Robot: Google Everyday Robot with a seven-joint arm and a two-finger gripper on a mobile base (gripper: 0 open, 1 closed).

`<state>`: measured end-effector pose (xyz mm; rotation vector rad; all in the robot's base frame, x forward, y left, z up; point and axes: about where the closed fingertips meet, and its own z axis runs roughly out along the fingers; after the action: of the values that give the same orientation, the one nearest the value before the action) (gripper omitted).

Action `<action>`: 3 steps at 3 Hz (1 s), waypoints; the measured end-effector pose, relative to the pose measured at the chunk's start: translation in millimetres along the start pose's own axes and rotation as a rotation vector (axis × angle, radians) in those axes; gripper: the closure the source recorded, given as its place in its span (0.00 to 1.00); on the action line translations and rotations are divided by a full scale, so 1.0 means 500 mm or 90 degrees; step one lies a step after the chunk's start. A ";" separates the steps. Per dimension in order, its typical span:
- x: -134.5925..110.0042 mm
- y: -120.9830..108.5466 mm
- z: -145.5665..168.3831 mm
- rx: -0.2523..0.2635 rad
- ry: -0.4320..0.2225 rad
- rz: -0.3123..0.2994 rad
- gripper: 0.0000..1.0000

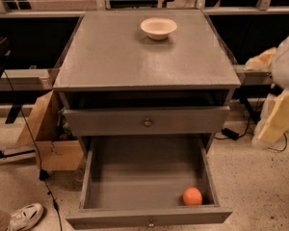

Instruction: Pick orange from middle drawer and place on counter

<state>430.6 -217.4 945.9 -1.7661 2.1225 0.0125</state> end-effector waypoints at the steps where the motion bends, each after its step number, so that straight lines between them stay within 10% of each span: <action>1: 0.038 0.022 0.102 -0.015 -0.077 0.010 0.00; 2: 0.080 0.040 0.235 -0.017 -0.179 0.029 0.00; 3: 0.087 0.010 0.249 0.023 -0.195 0.019 0.00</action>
Offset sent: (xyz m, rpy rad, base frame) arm 0.0376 -0.0176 -0.2114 0.5120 -0.1389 0.0210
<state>454.7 -227.2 816.8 -1.5965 1.9147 0.2362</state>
